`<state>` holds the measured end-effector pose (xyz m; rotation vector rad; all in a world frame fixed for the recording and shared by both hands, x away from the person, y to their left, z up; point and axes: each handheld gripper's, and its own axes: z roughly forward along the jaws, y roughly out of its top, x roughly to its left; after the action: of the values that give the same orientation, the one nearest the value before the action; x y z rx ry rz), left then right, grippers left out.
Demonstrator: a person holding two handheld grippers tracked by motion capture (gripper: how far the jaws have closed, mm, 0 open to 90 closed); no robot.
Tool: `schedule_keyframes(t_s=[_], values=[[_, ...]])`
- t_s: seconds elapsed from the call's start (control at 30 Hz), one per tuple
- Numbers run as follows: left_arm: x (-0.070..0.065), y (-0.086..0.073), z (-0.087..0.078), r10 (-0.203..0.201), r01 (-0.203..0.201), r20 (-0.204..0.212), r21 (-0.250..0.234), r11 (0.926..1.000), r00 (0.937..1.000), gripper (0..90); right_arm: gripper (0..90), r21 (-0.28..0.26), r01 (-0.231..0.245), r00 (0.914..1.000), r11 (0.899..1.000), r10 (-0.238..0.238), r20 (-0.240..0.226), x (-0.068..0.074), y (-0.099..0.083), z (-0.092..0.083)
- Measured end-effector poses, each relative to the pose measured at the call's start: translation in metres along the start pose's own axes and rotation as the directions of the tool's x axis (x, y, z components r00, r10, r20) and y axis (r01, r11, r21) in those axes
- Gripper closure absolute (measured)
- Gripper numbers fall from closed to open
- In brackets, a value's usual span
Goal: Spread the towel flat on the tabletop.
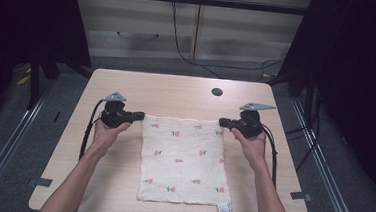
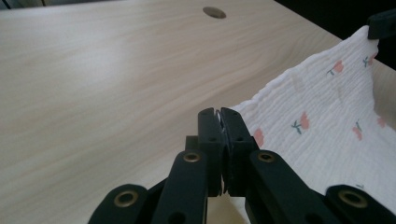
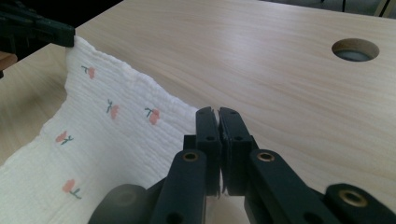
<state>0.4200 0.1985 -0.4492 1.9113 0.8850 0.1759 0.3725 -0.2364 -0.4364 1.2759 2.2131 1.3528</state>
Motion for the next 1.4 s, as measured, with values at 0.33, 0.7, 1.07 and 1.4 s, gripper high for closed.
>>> schedule_keyframes(t_s=[0.33,0.7,1.07,1.4], values=[[-0.004,0.035,-0.017,0.040,-0.041,-0.012,-0.052,0.9978,0.9991,88.1,87.6,-0.034,0.018,0.9997,0.999,-0.018,0.017,-0.002,0.021,-0.010],[-0.021,0.055,-0.023,0.073,-0.071,0.014,-0.107,0.9917,0.9972,88.2,87.6,-0.055,0.043,0.9988,0.998,-0.042,0.027,-0.001,0.044,-0.023],[-0.019,0.033,-0.018,0.071,-0.069,0.020,-0.070,0.9951,0.9973,88.1,87.6,-0.022,0.034,0.9994,0.999,-0.034,0.009,-0.004,0.024,-0.014],[-0.024,0.003,-0.037,0.063,-0.060,0.032,-0.087,0.9944,0.9975,88.1,87.6,-0.048,0.050,0.9980,0.998,-0.052,-0.036,0.008,0.006,-0.030]])
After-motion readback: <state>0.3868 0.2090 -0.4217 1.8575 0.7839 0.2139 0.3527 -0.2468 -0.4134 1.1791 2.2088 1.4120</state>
